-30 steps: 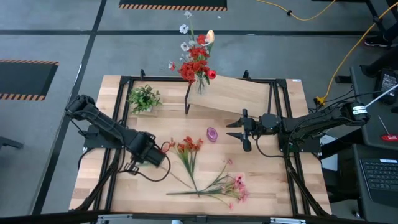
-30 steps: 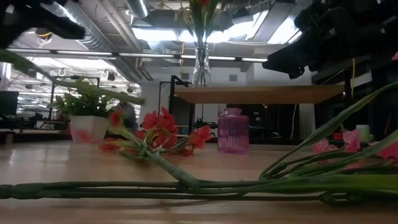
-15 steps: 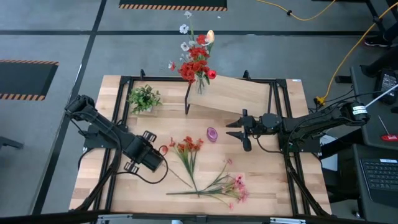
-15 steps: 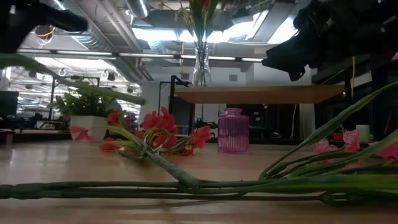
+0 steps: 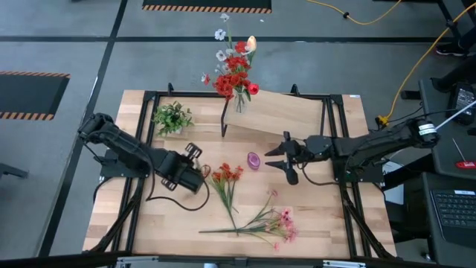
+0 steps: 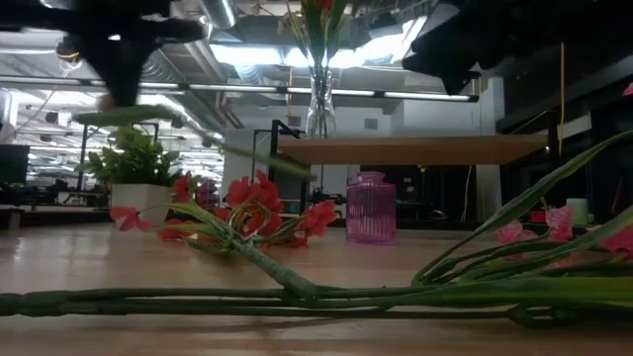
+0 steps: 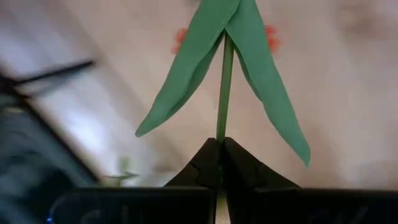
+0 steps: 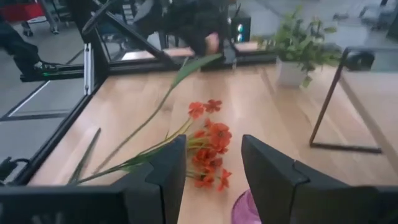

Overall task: Pick and place flowers into a vace then onto a shelf
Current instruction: Put the pink tulip into the purple vase

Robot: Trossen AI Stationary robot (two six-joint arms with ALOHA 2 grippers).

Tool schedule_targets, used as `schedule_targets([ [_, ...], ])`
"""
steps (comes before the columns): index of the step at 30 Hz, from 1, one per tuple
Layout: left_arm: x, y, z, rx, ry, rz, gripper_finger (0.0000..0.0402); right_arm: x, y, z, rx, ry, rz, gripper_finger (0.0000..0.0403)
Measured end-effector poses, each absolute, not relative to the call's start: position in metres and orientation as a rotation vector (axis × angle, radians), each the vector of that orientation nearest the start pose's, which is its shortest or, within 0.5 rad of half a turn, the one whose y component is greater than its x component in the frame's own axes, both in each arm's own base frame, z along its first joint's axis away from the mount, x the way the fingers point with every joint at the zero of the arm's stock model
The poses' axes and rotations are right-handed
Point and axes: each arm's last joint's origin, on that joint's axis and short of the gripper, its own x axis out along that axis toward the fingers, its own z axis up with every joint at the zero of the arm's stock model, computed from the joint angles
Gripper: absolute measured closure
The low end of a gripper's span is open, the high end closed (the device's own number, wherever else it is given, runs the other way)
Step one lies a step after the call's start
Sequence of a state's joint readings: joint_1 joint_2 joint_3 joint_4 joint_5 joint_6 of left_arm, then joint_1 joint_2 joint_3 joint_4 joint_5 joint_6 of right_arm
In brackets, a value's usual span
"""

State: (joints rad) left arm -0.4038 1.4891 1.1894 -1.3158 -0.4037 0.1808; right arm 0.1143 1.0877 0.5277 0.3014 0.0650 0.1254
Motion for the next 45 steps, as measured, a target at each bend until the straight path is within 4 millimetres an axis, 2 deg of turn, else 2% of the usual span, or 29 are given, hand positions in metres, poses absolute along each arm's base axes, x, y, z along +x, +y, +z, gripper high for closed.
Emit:
schedule_targets([
  [9, 0.256, -0.066, 0.274, 1.35, 1.346, 0.016, 0.0398, 0.259, 0.029, 0.245, 0.165, 0.317, 0.078, 0.0246],
  [13, 0.269, -0.06, 0.279, 1.496, 1.294, 0.047, 0.0398, 0.274, 0.031, 0.247, 0.184, 0.334, 0.074, 0.0246],
  [23, 0.294, -0.052, 0.289, 1.648, 1.168, 0.033, 0.0398, 0.301, 0.016, 0.24, 0.21, 0.404, 0.009, 0.0246],
  [29, 0.3, -0.045, 0.293, 1.712, 1.157, 0.031, 0.0398, 0.309, 0.009, 0.24, 0.271, 0.392, 0.065, 0.0246],
  [45, 0.316, -0.033, 0.308, 1.8, 1.081, 0.136, 0.0398, 0.309, 0.006, 0.24, 0.251, 0.394, 0.063, 0.0246],
])
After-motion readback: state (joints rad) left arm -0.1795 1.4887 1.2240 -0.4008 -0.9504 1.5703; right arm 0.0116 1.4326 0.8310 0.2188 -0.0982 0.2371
